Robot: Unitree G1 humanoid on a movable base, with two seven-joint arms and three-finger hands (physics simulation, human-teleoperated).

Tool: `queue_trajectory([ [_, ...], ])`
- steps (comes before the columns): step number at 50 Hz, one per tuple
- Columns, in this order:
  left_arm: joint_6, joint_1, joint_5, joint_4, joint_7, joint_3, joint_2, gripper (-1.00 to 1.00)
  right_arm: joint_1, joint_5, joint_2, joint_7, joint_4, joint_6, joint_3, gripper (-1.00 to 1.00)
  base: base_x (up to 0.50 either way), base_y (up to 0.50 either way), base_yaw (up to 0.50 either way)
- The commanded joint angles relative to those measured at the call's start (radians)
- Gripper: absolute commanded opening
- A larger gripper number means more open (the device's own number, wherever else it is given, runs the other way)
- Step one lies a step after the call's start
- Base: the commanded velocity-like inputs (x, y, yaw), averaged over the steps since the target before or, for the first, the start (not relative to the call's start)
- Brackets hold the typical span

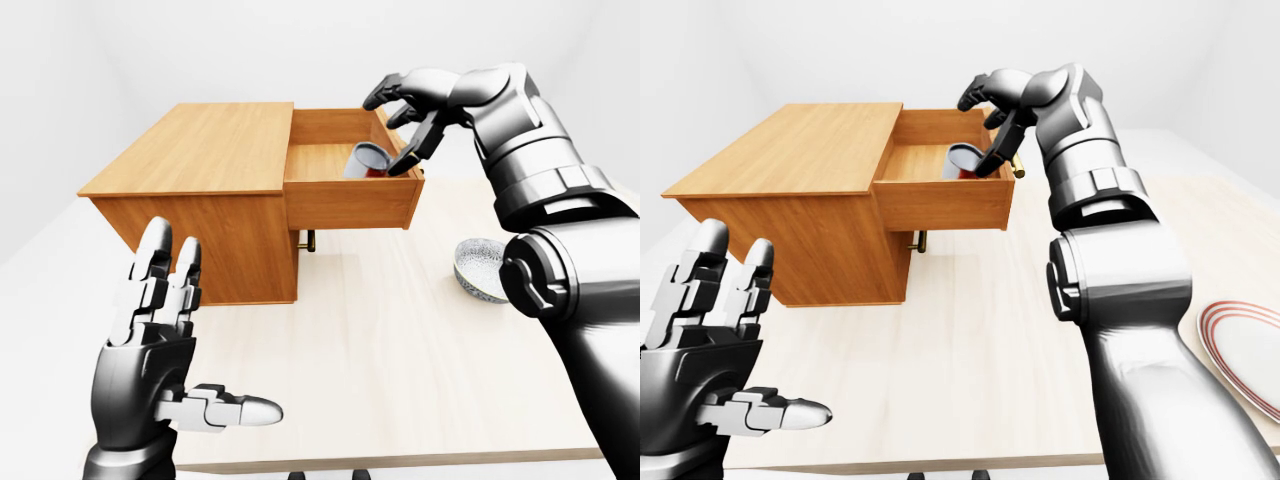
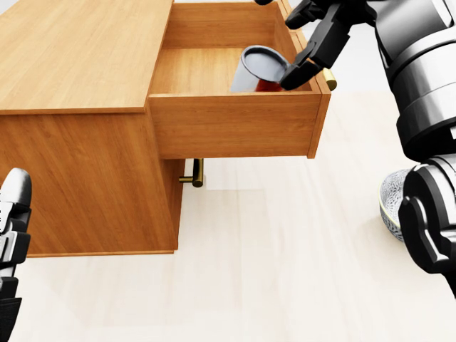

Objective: Put the ketchup in the top drawer of the cabinet.

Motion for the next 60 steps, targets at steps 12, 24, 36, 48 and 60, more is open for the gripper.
queue_trajectory([
  [12, 0.0, -0.014, -0.011, -0.003, 0.005, 0.015, 0.003, 1.0, -0.012, -0.012, -0.003, 0.0, -0.006, 0.0, -0.008, 1.0, 0.0, 0.0, 0.0],
  [24, 0.0, -0.01, -0.002, 0.006, 0.004, 0.006, 0.001, 1.0, -0.024, -0.017, -0.013, 0.0, -0.007, 0.0, -0.007, 1.0, 0.0, 0.0, 0.0],
  [36, 0.0, 0.0, -0.008, -0.007, 0.003, 0.007, 0.0, 1.0, -0.131, -0.066, -0.051, 0.0, -0.046, 0.0, 0.016, 1.0, 0.0, 0.0, 0.0],
  [48, 0.0, 0.006, -0.006, -0.012, 0.001, 0.004, -0.001, 1.0, -0.198, -0.144, -0.104, 0.0, -0.215, 0.0, 0.027, 1.0, 0.0, 0.0, 0.0],
  [60, 0.0, 0.024, -0.003, -0.025, -0.003, -0.003, -0.004, 1.0, 0.018, -0.311, -0.129, 0.0, -0.918, 0.0, 0.002, 1.0, 0.0, 0.0, 0.0],
])
